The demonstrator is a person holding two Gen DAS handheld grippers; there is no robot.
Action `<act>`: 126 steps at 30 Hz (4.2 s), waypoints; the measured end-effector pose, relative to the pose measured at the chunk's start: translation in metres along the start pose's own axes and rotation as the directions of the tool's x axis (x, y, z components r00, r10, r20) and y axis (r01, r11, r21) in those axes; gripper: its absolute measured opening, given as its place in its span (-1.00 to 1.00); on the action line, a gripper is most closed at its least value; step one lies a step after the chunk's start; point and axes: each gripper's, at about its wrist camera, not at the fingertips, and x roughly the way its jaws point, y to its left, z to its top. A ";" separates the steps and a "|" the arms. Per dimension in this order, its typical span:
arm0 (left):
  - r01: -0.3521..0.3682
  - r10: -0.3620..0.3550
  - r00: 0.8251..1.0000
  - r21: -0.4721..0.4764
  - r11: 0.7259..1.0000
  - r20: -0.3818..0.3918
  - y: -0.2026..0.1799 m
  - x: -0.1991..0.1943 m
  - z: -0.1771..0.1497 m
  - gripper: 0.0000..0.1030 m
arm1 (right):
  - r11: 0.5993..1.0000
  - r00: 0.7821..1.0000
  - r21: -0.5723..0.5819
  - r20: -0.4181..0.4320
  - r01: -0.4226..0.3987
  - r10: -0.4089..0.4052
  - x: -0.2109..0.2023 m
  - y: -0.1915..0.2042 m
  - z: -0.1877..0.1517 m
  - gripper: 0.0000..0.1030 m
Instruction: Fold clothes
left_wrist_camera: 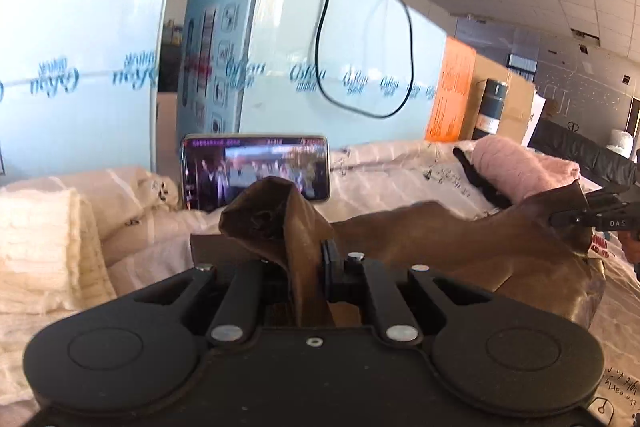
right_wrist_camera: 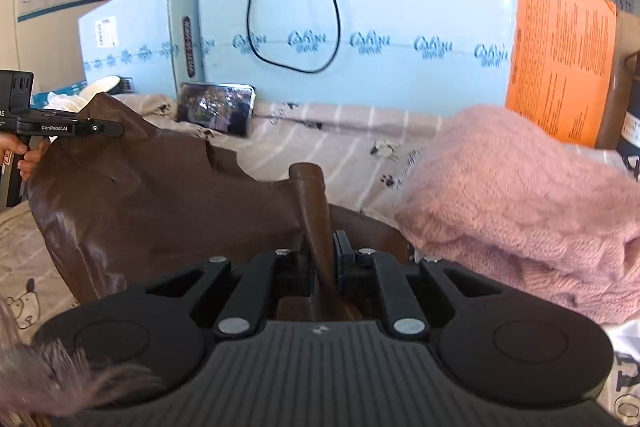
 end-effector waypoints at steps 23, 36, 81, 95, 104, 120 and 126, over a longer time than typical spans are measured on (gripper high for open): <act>-0.475 0.492 0.869 0.200 0.857 -0.046 -0.014 0.001 -0.018 0.82 | 0.850 0.938 0.399 -0.100 0.344 -0.333 -0.009 -0.029 -0.030 0.50; -0.324 0.327 0.945 0.119 0.939 -0.005 -0.044 -0.055 -0.023 1.00 | 0.739 0.899 0.550 -0.055 0.390 -0.434 -0.077 0.021 -0.036 0.72; -0.283 0.300 0.943 0.128 0.950 -0.144 -0.051 -0.051 -0.059 1.00 | 0.871 0.843 0.476 0.414 0.121 -0.344 -0.051 0.165 0.028 -0.81; -0.268 0.274 0.962 -0.156 0.951 0.017 -0.018 -0.082 -0.049 1.00 | 0.987 0.974 -0.084 0.196 0.135 -0.117 0.023 0.285 0.008 -0.26; 0.204 -0.175 0.979 -0.401 0.893 0.108 -0.004 -0.088 -0.031 1.00 | 0.985 0.984 -0.045 -0.081 -0.165 0.161 0.033 0.276 -0.025 0.71; 0.228 -0.394 0.906 -0.607 0.762 -0.154 -0.025 -0.011 -0.018 1.00 | 0.917 0.936 0.205 0.160 -0.341 0.313 -0.009 0.182 -0.030 0.72; 0.463 -0.546 0.832 -0.665 0.586 0.099 -0.010 -0.010 -0.012 1.00 | 0.877 0.906 0.239 0.186 -0.417 0.381 -0.002 0.172 -0.042 0.72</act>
